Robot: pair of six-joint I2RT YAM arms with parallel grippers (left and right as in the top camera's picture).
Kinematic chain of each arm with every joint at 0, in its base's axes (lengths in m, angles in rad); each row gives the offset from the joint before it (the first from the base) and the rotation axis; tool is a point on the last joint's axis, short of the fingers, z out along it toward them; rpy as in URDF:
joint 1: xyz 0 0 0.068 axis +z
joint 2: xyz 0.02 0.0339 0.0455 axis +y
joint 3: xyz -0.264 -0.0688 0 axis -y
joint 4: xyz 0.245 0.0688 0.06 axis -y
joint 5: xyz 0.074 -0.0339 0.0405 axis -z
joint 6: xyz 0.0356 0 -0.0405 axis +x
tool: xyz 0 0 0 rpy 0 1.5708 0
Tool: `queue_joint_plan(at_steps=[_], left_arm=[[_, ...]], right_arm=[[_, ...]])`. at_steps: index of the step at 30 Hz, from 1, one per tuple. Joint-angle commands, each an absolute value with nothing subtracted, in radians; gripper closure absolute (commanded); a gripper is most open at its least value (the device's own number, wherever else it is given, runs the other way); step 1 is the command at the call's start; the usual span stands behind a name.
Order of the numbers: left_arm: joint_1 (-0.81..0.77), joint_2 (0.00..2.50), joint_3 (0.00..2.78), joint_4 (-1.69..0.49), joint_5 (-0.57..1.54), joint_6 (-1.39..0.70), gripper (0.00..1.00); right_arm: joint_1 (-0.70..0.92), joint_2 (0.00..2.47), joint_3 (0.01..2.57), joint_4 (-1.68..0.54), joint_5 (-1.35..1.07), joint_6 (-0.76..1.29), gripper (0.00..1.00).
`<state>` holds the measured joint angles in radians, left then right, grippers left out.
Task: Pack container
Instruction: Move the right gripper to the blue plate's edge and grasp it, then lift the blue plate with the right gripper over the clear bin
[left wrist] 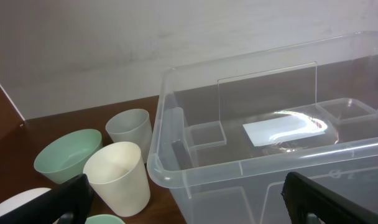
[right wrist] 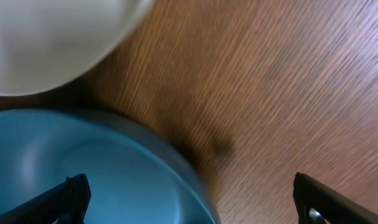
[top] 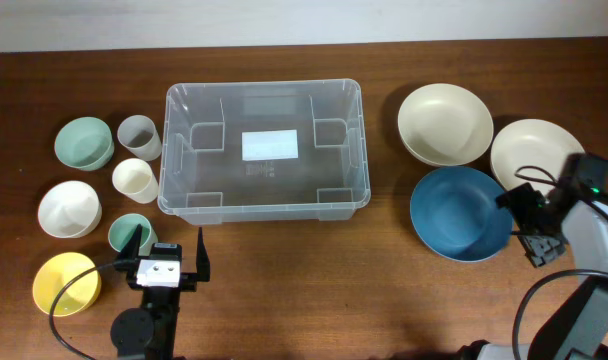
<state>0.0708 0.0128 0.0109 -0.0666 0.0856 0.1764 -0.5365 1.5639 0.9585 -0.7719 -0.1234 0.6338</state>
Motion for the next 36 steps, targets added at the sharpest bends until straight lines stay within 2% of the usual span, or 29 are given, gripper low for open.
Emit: queue_joint_plan(at_steps=[1,5,10,21,22,24,25,26,29,30,36], left_arm=[[0.077,0.005,0.009,-0.073,0.082,0.189,0.00],[0.077,0.005,0.009,-0.073,0.082,0.189,0.00],[0.077,0.005,0.009,-0.073,0.082,0.189,0.00],[0.077,0.005,0.009,-0.073,0.082,0.189,0.00],[0.077,0.005,0.009,-0.073,0.082,0.189,0.00],[0.077,0.005,0.009,-0.073,0.082,0.189,0.00],[0.077,0.005,0.009,-0.073,0.082,0.189,0.00],[0.077,0.005,0.009,-0.073,0.082,0.189,0.00],[0.077,0.005,0.009,-0.073,0.082,0.189,0.00],[0.077,0.005,0.009,-0.073,0.082,0.189,0.00],[0.077,0.005,0.009,-0.073,0.082,0.189,0.00]], right_arm=[[-0.578,1.565,0.955,-0.763,-0.330,0.534,0.01],[-0.565,1.565,0.953,-0.763,-0.388,0.527,0.01],[-0.528,1.567,0.920,-0.763,-0.345,0.494,0.01],[-0.510,1.567,0.744,-0.603,-0.333,0.495,0.00],[-0.510,1.567,0.735,-0.596,-0.332,0.498,0.05],[-0.510,1.567,0.726,-0.593,-0.332,0.498,0.25],[-0.510,1.567,0.724,-0.596,-0.333,0.498,0.41],[-0.510,1.567,0.724,-0.597,-0.333,0.498,0.46],[-0.510,1.567,0.724,-0.607,-0.341,0.513,0.92],[-0.510,1.567,0.724,-0.613,-0.341,0.513,0.96],[-0.510,1.563,0.725,-0.643,-0.340,0.512,0.96]])
